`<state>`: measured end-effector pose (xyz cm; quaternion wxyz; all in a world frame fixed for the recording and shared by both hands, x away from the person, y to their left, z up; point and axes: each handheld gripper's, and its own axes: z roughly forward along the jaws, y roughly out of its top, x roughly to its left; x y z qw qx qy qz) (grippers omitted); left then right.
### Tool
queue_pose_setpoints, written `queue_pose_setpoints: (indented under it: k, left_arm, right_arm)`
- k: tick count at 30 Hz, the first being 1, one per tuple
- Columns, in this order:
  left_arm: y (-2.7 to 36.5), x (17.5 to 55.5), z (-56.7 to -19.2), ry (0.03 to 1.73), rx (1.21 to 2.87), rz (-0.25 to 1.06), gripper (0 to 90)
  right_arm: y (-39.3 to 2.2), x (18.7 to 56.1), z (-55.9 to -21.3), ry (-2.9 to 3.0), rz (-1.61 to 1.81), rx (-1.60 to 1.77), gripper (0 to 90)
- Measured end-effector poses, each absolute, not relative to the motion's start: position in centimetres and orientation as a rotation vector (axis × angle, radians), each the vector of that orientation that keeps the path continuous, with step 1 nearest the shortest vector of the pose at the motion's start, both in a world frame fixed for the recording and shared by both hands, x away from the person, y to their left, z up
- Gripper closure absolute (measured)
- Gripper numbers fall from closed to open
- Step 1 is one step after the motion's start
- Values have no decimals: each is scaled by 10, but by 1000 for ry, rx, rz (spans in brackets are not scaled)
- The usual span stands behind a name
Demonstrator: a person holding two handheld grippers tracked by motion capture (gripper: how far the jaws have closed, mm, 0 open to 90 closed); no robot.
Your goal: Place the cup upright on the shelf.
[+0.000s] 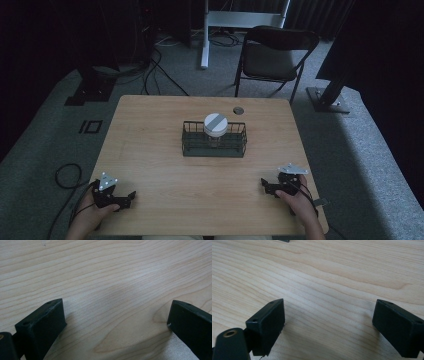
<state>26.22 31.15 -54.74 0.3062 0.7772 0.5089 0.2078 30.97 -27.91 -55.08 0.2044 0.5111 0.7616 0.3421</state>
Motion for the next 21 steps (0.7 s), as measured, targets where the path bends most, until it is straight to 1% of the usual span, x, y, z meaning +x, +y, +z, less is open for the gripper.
queue_pose_setpoints:
  k: [21]
  left_arm:
    - [311, 262, -547, 1347, 2057, 551, 17]
  right_arm:
    - [-276, 310, -551, 2143, 926, 1390, 106]
